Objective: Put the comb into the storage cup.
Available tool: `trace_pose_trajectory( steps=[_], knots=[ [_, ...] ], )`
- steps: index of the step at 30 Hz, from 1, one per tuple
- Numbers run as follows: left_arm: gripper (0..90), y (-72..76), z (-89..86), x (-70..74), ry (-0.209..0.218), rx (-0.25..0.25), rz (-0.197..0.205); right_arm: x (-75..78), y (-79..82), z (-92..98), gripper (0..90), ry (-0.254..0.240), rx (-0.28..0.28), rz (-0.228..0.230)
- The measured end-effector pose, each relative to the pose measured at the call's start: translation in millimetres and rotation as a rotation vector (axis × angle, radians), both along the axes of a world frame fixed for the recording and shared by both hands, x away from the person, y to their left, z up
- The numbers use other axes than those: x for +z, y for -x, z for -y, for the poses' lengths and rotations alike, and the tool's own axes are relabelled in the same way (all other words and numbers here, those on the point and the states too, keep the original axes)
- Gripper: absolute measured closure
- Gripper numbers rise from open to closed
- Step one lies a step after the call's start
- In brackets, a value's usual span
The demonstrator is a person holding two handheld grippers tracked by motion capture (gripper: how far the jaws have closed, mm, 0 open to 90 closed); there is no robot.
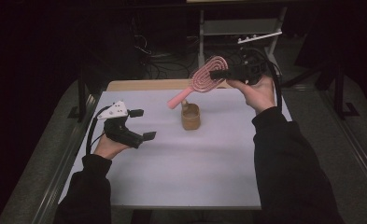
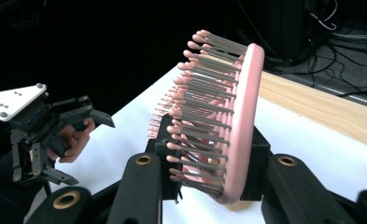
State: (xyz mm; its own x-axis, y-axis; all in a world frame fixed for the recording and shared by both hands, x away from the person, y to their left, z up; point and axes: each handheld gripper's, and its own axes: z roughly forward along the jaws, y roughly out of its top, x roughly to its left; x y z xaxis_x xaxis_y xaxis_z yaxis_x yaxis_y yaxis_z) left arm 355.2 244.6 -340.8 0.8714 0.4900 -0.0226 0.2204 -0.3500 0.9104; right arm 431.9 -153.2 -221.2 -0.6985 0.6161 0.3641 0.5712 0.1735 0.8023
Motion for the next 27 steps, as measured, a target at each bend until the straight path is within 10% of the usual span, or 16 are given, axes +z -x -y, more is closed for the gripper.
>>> trace_pose_trajectory(
  steps=[27],
  knots=[
    [0.0, 13.6, -39.8, -32.3, 0.024, 0.078, -0.013, 3.5, -12.5, 32.1, 66.6, 0.088, -0.122, -0.003]
  ],
)
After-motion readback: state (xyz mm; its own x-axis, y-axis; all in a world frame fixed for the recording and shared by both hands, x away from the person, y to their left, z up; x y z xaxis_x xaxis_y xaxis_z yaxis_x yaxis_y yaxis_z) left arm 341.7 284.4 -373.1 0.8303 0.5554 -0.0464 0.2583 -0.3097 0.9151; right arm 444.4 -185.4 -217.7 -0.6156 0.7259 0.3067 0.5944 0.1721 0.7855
